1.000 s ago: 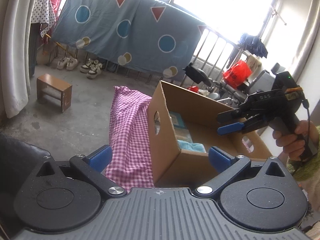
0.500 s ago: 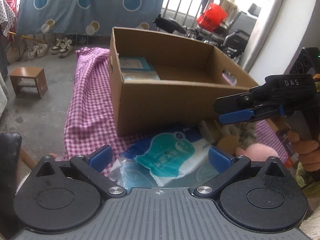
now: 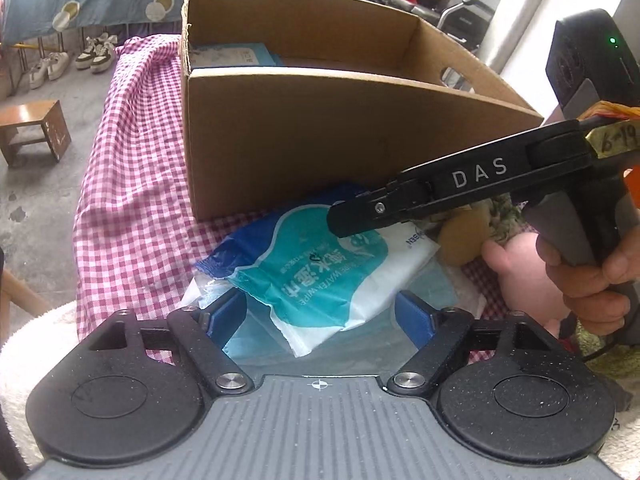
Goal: Organize soft objects
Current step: 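Grasp the blue-and-white ZONSEN wet-wipe pack with the right gripper and lift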
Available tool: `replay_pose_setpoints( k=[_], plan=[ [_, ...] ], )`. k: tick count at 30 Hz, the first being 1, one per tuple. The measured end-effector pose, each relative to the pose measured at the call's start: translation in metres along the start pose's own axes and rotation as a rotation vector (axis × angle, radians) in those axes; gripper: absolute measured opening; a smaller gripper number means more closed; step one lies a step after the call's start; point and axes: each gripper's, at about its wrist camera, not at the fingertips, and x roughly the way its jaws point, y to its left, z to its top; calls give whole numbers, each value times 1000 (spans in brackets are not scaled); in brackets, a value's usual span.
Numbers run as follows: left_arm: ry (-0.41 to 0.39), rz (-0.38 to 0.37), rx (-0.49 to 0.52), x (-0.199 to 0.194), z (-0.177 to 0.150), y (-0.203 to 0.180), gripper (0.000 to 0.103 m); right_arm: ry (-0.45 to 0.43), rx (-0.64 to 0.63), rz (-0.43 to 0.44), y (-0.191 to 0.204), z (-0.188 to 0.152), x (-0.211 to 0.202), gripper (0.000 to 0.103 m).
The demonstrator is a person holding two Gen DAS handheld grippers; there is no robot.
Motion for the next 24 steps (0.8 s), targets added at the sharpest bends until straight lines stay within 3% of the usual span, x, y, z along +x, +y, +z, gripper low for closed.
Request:
replay_pose_setpoints(
  k=[4, 7, 12, 24],
  plan=[
    [10, -12, 13, 5, 0, -3, 75, 0, -20, 0, 4, 0, 1, 71],
    [14, -1, 31, 8, 0, -7, 74, -10, -35, 4, 6, -3, -1, 61],
    [-7, 24, 49, 6, 2, -11, 74, -38, -39, 18, 10, -6, -4, 55],
    [-122, 83, 92, -35, -3, -29, 74, -137, -62, 81, 32, -15, -41, 53]
  ],
)
